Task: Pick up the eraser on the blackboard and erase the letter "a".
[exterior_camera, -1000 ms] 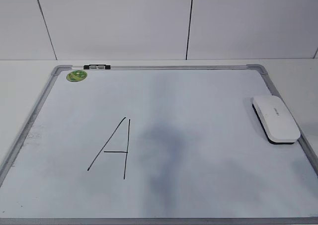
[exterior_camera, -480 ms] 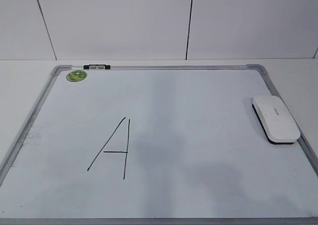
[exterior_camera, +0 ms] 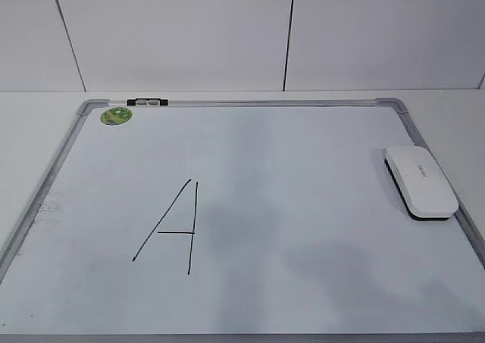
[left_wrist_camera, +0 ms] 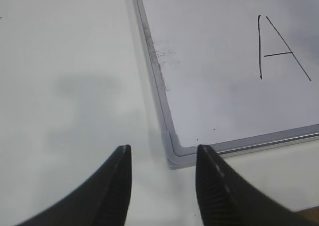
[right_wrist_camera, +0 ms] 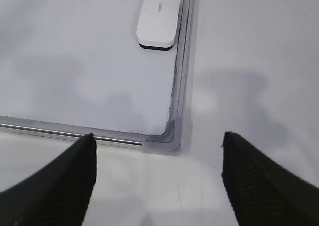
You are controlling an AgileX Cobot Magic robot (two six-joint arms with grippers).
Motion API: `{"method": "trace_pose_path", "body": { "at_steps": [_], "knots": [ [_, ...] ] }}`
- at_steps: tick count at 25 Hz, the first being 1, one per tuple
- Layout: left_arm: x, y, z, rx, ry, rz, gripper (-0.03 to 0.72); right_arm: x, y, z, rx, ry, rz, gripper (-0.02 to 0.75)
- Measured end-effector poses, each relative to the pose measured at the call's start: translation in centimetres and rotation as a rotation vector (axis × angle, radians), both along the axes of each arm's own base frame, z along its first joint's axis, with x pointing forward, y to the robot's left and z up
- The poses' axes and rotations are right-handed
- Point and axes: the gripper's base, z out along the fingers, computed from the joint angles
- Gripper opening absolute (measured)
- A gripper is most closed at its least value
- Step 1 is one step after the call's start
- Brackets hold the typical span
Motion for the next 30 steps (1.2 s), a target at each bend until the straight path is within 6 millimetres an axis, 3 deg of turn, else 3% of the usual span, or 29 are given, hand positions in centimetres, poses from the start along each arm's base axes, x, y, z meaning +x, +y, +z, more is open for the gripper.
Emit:
{"method": "trace_pose_path", "body": {
  "at_steps": [30],
  "knots": [
    [-0.48,0.2,0.08,-0.004,-0.054,0.004,0.287,-0.34,-0.06,-0.03,0.003,-0.032,0.0,0.594]
  ]
}}
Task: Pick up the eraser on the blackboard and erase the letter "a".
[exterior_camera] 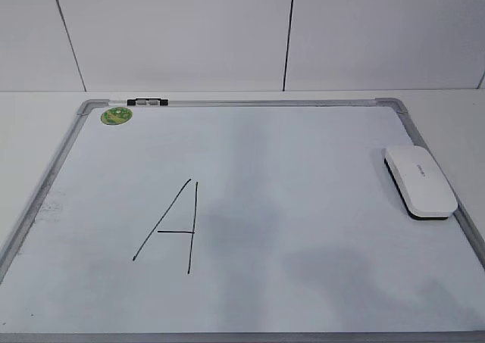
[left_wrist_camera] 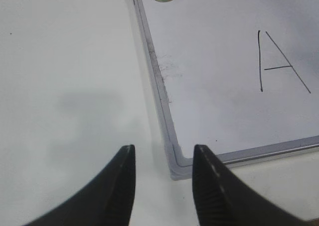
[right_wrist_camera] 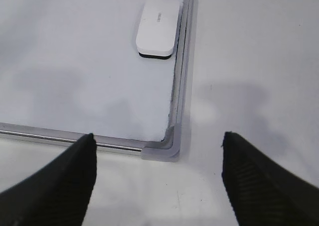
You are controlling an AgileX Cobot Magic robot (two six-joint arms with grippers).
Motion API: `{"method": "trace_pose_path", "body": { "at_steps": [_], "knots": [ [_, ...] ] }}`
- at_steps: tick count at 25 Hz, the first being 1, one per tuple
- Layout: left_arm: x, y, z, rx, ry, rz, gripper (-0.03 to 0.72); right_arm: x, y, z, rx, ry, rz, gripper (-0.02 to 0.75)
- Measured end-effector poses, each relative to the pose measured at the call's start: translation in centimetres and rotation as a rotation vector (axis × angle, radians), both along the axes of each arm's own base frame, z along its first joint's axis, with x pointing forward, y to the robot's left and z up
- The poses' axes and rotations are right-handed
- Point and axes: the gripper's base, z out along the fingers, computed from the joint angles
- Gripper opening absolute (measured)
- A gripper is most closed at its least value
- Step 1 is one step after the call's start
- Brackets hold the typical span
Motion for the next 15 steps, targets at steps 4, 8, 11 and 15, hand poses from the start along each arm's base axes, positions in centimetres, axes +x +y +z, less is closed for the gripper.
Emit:
{"method": "trace_pose_path", "body": {
  "at_steps": [4,8,11,15],
  "knots": [
    [-0.5,0.12,-0.01,-0.007,-0.033,0.0,0.287,-0.3,-0.05,-0.02,0.002,-0.021,0.0,0.594],
    [-0.56,0.14,-0.01,-0.008,-0.037,0.0,0.274,-0.31,-0.05,-0.02,0.002,-0.021,0.0,0.594],
    [-0.53,0.13,-0.07,-0.008,-0.035,0.0,0.268,-0.34,-0.05,-0.02,0.002,-0.023,0.0,0.594],
    [-0.52,0.14,-0.07,-0.008,-0.035,-0.025,0.267,-0.33,-0.07,-0.02,0.001,-0.023,-0.001,0.594]
  ]
}}
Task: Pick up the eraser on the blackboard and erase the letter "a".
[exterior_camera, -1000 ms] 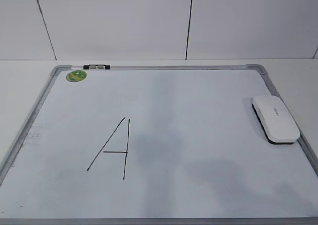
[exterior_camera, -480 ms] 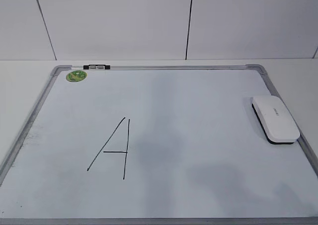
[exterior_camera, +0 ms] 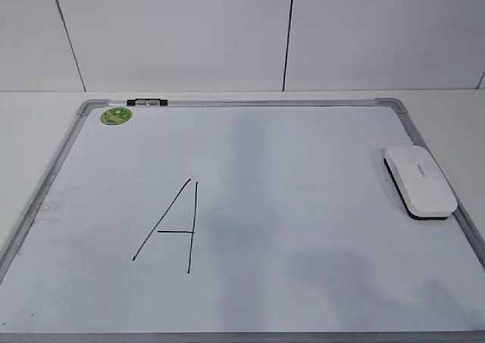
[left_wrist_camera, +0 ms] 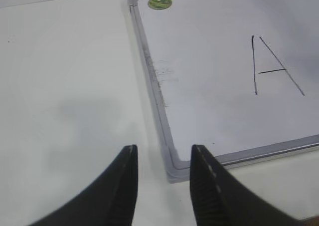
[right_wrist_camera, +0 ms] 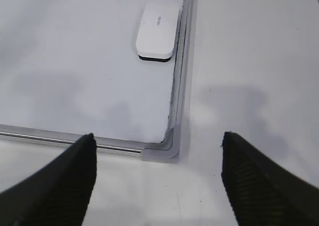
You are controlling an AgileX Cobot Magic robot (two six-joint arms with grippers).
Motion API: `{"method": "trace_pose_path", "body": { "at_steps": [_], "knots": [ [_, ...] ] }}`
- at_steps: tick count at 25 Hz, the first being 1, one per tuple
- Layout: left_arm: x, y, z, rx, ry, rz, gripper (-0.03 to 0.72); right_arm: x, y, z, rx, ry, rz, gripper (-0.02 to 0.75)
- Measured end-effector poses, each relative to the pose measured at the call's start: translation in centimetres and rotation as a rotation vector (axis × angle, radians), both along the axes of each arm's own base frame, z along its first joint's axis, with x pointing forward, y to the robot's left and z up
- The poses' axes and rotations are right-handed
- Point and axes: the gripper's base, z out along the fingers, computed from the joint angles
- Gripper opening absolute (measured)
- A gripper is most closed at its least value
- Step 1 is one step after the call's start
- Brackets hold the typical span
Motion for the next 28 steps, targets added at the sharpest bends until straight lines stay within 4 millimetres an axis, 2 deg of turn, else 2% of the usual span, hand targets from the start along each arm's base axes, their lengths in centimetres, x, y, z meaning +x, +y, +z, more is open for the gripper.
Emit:
{"method": "trace_pose_path", "body": {
  "at_steps": [19,28],
  "knots": [
    [-0.05,-0.06,0.0,0.001,0.0,0.123,0.247,-0.08,0.11,0.0,-0.002,-0.001,-0.117,0.594],
    [-0.06,-0.08,0.0,0.001,0.0,0.156,0.246,-0.08,0.12,0.0,-0.002,-0.001,-0.121,0.594]
  ]
}}
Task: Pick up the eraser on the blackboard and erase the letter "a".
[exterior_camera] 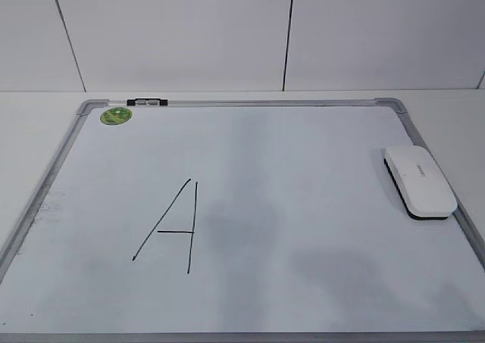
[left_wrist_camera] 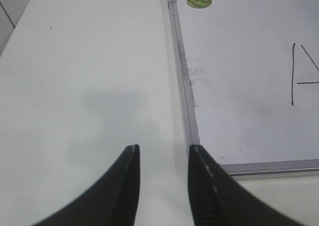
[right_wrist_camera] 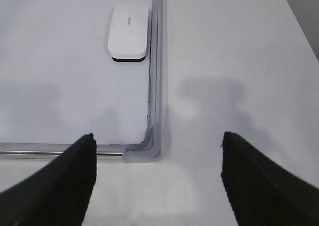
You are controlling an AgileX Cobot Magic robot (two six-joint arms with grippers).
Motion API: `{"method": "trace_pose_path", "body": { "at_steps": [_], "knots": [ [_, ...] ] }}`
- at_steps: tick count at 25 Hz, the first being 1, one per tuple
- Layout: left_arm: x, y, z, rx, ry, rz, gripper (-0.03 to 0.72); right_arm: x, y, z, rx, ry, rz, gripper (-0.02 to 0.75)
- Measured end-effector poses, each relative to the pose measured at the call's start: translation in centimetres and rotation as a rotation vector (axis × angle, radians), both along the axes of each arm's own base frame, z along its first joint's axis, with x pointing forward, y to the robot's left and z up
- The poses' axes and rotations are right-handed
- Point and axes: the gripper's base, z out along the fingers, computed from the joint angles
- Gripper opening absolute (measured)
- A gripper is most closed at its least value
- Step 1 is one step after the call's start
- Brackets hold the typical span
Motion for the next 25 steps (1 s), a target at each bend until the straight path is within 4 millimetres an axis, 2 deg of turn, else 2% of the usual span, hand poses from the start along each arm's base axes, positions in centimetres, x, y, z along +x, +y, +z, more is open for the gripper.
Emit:
{"method": "trace_pose_path", "body": {
  "at_steps": [25],
  "knots": [
    [0.0,0.0,0.0,0.0,0.0,0.005,0.245,0.0,0.0,0.0,0.0,0.0,-0.002,0.594]
  ]
}}
